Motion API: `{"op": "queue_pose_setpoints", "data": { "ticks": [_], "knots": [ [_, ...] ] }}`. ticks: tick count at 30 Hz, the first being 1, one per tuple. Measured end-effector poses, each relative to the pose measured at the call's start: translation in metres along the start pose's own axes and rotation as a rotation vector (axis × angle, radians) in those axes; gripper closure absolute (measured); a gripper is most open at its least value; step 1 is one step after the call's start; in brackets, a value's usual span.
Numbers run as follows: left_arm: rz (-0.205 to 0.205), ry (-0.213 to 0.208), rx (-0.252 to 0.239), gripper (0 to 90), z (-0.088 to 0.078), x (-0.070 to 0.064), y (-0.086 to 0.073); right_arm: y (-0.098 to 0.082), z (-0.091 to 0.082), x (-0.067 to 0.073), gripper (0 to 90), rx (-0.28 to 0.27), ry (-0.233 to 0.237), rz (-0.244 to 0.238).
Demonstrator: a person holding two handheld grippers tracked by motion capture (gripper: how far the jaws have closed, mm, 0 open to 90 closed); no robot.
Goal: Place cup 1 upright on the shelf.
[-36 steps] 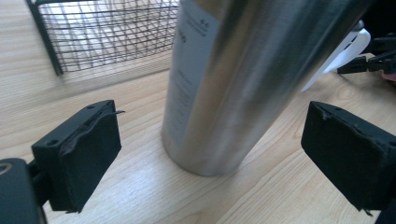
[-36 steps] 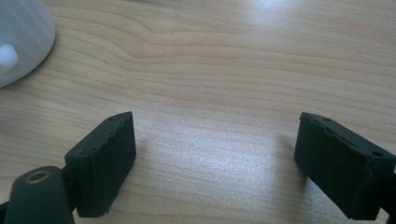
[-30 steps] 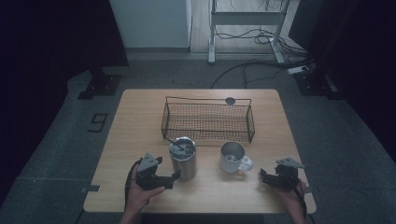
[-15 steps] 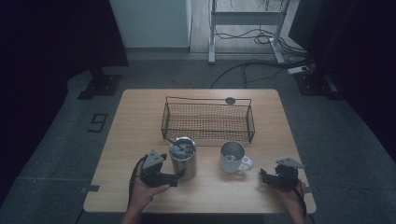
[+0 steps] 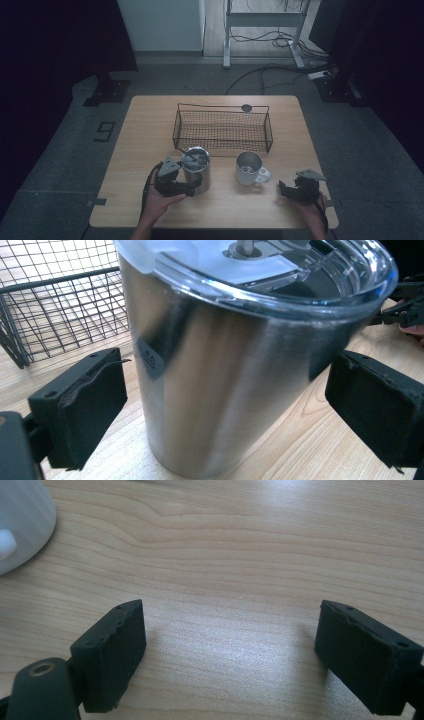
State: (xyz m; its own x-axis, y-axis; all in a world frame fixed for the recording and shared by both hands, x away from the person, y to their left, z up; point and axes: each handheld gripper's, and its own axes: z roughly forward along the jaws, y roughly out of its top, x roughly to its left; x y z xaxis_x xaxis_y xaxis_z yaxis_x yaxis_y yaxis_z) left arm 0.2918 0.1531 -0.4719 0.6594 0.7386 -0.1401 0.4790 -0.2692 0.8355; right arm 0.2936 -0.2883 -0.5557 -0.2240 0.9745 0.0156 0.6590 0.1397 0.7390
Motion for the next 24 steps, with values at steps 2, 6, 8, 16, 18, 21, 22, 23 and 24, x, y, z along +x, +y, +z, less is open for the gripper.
{"op": "queue_pose_setpoints", "data": {
  "ticks": [2,6,8,16,18,21,22,23,24],
  "knots": [
    [0.000,0.002,0.003,3.3,0.001,0.000,0.000,0.000,0.000,0.000,12.7,0.000,0.000,0.000],
    [0.001,0.006,0.010,2.8,0.004,0.000,0.002,0.000,0.000,0.000,12.7,0.000,0.000,0.000],
    [0.005,0.006,0.012,2.0,0.006,0.000,0.003,0.000,0.000,0.000,12.7,0.001,-0.001,-0.001],
    [0.012,0.010,0.019,2.0,0.012,-0.002,0.007,0.000,0.000,0.000,12.7,0.000,0.000,0.000],
    [0.011,0.013,0.022,2.0,0.013,-0.003,0.008,0.000,0.000,0.000,12.7,0.000,0.000,0.000],
    [0.010,0.019,0.023,1.9,0.015,-0.003,0.009,0.000,0.000,0.000,12.7,0.000,0.000,0.000],
    [0.010,0.020,0.022,1.9,0.016,-0.003,0.010,0.000,0.000,0.000,12.7,0.000,0.000,0.000],
    [0.010,0.019,0.023,1.6,0.017,-0.003,0.010,0.000,0.000,0.000,12.7,0.001,-0.001,0.000],
    [0.009,0.021,0.022,1.4,0.018,-0.003,0.011,0.000,0.000,0.000,12.7,0.001,-0.001,-0.001]
  ]
}}
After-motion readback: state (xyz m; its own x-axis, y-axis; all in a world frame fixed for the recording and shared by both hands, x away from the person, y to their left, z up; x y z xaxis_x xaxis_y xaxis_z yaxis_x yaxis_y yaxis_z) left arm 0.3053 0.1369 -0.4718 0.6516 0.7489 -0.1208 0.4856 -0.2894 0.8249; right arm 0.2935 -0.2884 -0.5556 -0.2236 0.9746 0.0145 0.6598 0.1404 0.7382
